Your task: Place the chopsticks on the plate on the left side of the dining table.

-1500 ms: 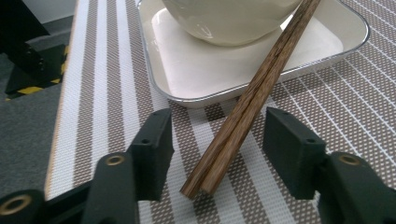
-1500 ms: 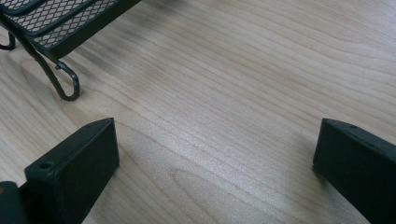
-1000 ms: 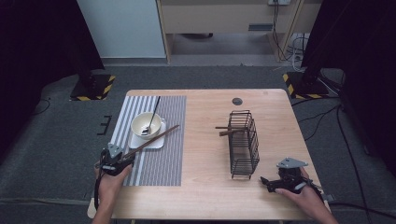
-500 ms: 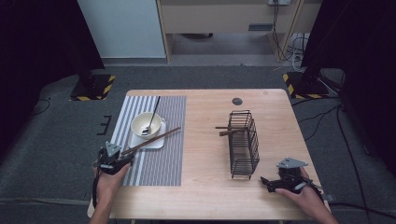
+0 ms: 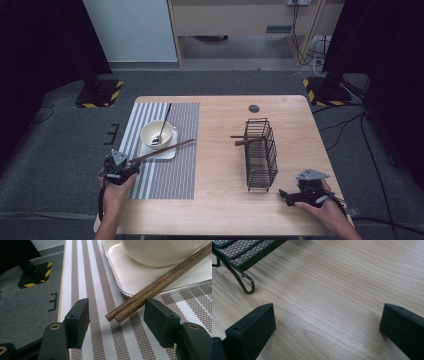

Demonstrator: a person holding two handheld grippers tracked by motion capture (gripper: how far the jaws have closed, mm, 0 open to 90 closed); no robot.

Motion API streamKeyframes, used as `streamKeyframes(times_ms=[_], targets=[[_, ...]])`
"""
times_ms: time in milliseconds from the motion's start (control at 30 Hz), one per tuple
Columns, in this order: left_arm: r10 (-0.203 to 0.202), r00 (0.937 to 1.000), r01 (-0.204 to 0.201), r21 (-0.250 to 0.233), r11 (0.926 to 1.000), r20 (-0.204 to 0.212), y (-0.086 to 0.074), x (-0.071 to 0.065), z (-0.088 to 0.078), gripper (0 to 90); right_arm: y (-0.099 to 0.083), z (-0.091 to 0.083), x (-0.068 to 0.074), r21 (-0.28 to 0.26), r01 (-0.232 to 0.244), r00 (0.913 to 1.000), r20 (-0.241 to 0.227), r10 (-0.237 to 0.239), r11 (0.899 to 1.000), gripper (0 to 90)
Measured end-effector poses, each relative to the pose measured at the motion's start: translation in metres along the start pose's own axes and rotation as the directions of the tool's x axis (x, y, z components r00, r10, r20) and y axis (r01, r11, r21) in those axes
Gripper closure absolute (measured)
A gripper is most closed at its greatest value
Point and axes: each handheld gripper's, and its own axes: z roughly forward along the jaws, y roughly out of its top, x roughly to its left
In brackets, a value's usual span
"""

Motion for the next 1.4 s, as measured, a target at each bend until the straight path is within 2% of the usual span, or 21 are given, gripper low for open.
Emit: streamKeyframes(times_ms=[133, 233, 400, 700, 900, 1167, 1400], targets=[[-0.023, 0.9996, 0.023, -0.005, 0.9997, -0.018, -0.004, 0.003, -0.007, 34.3, 0.0, 0.0, 0.0, 0.0, 0.0, 1.0, 0.0, 0.0, 1.0, 0.2], [-0.026, 0.9994, 0.026, -0.005, 0.9996, -0.023, -0.008, 0.004, -0.011, 36.0, 0.0, 0.0, 0.0, 0.0, 0.0, 1.0, 0.0, 0.0, 1.0, 0.2], [-0.02, 0.9998, 0.02, 0.002, 0.9998, -0.001, -0.013, 0.001, -0.011, 42.0, 0.0, 0.0, 0.0, 0.0, -0.002, 1.0, 0.001, 0.002, 1.0, 0.2], [-0.007, 0.9997, 0.007, 0.005, 1.0, 0.023, -0.011, -0.005, -0.008, 49.8, 0.0, 0.0, 0.0, 0.0, -0.003, 1.0, 0.0, 0.003, 1.0, 0.2], [-0.022, 0.9992, 0.022, 0.009, 0.9997, 0.033, -0.012, -0.003, -0.006, 50.8, 0.0, 0.0, 0.0, 0.001, -0.003, 1.0, 0.0, 0.003, 1.0, 0.2], [-0.011, 0.9986, 0.01, 0.005, 0.9999, 0.051, -0.011, -0.006, -0.006, 53.2, 0.0, 0.0, 0.0, 0.0, -0.003, 1.0, 0.001, 0.003, 1.0, 0.2], [-0.003, 0.9988, 0.002, 0.005, 1.0, 0.05, -0.01, -0.008, -0.005, 53.4, 0.0, 0.0, 0.001, 0.001, -0.004, 1.0, 0.001, 0.004, 1.0, 0.2]])
